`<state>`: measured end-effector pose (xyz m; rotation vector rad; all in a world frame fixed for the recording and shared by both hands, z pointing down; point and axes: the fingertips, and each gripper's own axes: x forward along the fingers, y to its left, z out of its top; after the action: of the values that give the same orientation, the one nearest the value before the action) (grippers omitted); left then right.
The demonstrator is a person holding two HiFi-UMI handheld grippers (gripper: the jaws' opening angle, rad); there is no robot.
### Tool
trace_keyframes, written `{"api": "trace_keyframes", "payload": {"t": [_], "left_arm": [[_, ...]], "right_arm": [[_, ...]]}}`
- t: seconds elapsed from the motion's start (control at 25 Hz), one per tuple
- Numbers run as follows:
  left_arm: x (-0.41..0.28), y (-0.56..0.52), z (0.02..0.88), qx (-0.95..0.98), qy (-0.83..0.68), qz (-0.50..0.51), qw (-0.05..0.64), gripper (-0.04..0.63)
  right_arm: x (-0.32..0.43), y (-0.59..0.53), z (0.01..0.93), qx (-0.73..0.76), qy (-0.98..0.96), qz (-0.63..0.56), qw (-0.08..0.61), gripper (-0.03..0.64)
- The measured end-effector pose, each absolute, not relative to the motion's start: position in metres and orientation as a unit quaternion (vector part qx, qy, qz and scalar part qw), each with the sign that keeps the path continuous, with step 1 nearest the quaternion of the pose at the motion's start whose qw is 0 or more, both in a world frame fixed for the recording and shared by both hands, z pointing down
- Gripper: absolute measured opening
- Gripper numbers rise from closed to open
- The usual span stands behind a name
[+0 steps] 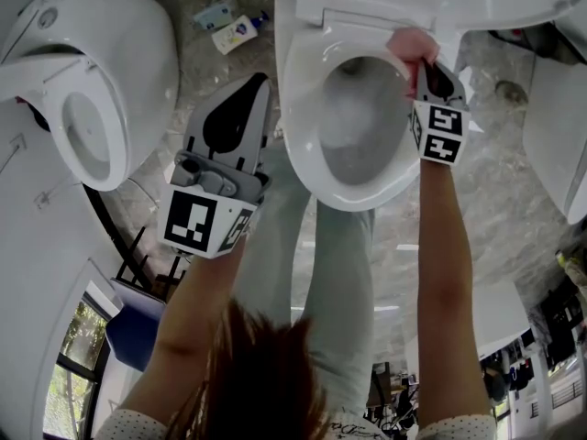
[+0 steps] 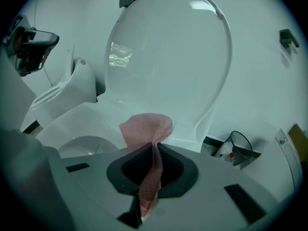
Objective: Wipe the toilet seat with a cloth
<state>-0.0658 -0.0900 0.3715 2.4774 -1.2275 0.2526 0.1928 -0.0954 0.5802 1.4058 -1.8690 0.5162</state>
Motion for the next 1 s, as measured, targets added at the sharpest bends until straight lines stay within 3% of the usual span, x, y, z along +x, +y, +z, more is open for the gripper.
{"api": "trace_keyframes", "payload": {"t": [0.68,1.0], "left_arm": [[-0.055,-0.086,0.366,0.880,-0.431,0.093,0.175,0.004],[-0.043,-0.081,0.365,0.880,-0.432,0.093,0.172,0.005]], "right_arm": [[0.212,-0.073,0.584,0.340,-0.799,0.109,0.485,0.035],[0.224,-0.056,0.589,0.306,-0.807,0.141,0.484,0.034]]}}
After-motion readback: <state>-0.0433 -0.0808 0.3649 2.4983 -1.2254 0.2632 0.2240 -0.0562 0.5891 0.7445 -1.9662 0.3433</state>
